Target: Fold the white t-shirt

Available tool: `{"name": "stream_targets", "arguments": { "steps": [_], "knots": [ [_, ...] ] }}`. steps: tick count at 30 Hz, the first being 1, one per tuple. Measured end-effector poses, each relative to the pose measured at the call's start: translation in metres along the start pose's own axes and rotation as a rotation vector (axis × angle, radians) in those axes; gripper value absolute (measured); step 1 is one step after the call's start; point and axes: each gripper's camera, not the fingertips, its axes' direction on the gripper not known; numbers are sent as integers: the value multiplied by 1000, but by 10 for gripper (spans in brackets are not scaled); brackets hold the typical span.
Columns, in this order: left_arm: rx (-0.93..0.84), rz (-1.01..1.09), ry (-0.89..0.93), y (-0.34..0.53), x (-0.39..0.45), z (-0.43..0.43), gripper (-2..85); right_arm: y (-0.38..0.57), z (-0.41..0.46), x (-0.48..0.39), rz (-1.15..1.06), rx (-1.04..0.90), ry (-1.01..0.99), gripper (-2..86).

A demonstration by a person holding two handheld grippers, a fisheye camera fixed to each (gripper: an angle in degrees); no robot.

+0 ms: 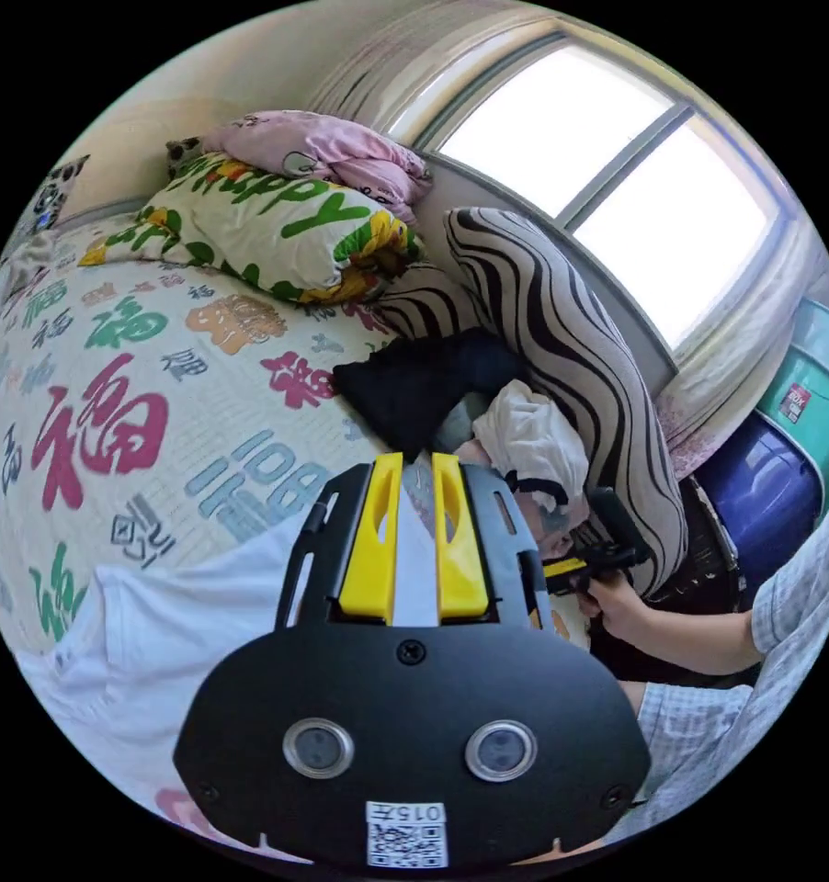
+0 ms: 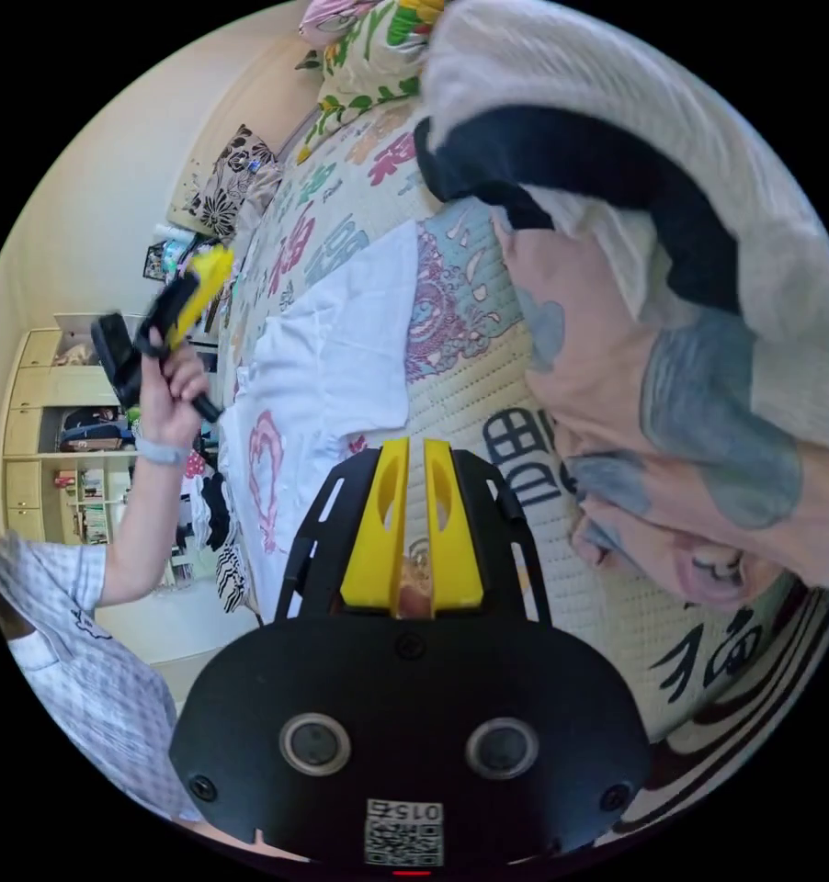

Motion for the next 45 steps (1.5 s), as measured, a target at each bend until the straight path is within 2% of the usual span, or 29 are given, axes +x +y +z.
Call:
{"name": "stream_targets", "arguments": {
  "steps": [2,7,10,15,17,20,24,25,26,28,32,45],
  "knots": [
    [-5,-131,-99,54,-32,-66,57,-4,14,-40,-71,-10,9,33],
    [38,-682,-446,229,-130,-285,54,-39,98,-161,-340,-118,-68,48],
    [140,-841,-499,291,-161,-381,72,-65,185,-255,-534,-232,-164,55],
    [271,-909,-415,331,-200,-456,83,-80,343,-424,-837,-438,-252,80],
    [295,-909,-388,336,-211,-470,83,-78,420,-496,-922,-536,-198,99],
    [295,-867,-367,335,-221,-493,83,-72,507,-559,-957,-639,-108,110],
    [276,-808,-332,338,-221,-528,83,-62,598,-592,-990,-732,178,95],
    [278,-792,-332,340,-219,-541,83,-62,612,-598,-1013,-701,270,42],
    [278,-787,-335,341,-218,-548,83,-65,620,-603,-1030,-707,278,13],
    [281,-760,-355,346,-214,-575,83,-78,624,-607,-985,-718,216,6],
    [280,-738,-382,348,-214,-605,86,-115,613,-608,-862,-616,63,2],
    [272,-790,-273,334,-237,-659,62,-132,635,-618,-839,-591,-11,1]
  ]
}}
